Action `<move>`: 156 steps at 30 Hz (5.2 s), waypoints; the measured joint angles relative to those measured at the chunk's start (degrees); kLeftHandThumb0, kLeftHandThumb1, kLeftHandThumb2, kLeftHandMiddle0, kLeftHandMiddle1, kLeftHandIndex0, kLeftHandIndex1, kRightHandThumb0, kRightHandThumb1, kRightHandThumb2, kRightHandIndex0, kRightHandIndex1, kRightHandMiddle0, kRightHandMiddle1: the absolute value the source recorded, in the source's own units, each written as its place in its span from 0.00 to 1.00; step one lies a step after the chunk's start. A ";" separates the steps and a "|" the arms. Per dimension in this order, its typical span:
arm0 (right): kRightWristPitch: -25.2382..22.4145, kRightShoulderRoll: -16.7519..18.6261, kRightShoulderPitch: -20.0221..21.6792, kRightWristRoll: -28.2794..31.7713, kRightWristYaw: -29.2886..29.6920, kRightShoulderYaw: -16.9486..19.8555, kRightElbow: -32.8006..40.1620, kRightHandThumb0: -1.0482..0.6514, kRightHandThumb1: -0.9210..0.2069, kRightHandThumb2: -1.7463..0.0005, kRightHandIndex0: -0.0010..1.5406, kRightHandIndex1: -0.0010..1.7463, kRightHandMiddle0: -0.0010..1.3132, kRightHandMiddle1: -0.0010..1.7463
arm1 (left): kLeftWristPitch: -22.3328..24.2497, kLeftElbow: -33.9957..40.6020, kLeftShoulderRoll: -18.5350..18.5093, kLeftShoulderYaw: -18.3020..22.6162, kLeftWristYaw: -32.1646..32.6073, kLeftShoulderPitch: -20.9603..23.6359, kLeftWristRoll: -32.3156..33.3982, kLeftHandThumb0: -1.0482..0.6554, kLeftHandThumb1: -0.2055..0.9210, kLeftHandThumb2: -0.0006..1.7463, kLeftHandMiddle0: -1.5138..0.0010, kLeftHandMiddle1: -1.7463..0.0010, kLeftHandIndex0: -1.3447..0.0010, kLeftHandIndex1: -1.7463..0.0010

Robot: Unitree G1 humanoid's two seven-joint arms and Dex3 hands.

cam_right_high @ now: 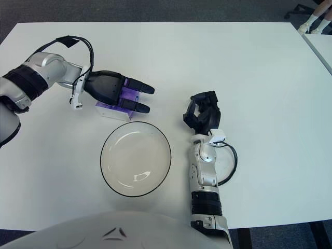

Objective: Put the tissue paper into the plate.

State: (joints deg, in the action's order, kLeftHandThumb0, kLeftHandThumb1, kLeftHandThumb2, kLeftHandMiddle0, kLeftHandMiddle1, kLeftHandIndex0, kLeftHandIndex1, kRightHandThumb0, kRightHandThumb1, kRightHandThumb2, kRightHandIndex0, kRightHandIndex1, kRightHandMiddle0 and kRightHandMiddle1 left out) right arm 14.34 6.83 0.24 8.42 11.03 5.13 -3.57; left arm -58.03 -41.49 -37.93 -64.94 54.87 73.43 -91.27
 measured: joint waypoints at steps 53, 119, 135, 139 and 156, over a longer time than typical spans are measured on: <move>-1.55 -0.35 -8.15 3.78 0.07 2.34 7.07 0.38 0.27 0.46 0.42 0.86 0.29 1.00 | 14.71 -29.13 12.88 -5.31 8.60 -3.58 12.84 0.20 0.76 0.48 1.00 1.00 1.00 0.95; 0.38 -0.44 -9.21 6.66 -3.15 3.00 7.22 0.37 0.34 0.40 0.44 0.93 0.34 1.00 | 1.18 -1.47 5.34 -6.70 -14.64 -0.43 12.26 0.89 0.45 0.76 0.60 0.00 0.83 0.00; 1.22 -0.45 -9.20 6.68 -3.57 3.66 6.66 0.37 0.35 0.39 0.44 0.91 0.34 1.00 | 5.05 -1.68 5.26 -6.29 -7.58 -1.83 8.79 0.62 0.29 0.86 0.51 0.05 0.58 0.00; 1.22 -0.45 -9.20 6.67 -3.57 3.80 6.62 0.37 0.35 0.39 0.44 0.91 0.34 1.00 | 7.32 -1.79 5.09 -5.93 -5.45 -2.67 8.38 0.62 0.26 0.87 0.49 0.09 0.54 0.00; 1.31 -0.46 -9.01 6.66 -3.74 4.13 6.57 0.37 0.34 0.40 0.45 0.89 0.34 1.00 | 10.96 -6.83 3.27 2.95 -6.01 -7.98 16.66 0.62 0.20 0.94 0.48 0.04 0.50 0.00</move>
State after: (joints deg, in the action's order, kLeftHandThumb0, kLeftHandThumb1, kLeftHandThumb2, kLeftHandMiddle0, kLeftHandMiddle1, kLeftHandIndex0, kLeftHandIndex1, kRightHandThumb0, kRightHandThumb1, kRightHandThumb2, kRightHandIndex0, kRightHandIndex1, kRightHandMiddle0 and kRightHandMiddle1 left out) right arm 15.65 6.36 -8.77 15.08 7.28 9.25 3.00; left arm -47.07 -48.32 -34.66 -61.99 48.86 65.45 -74.61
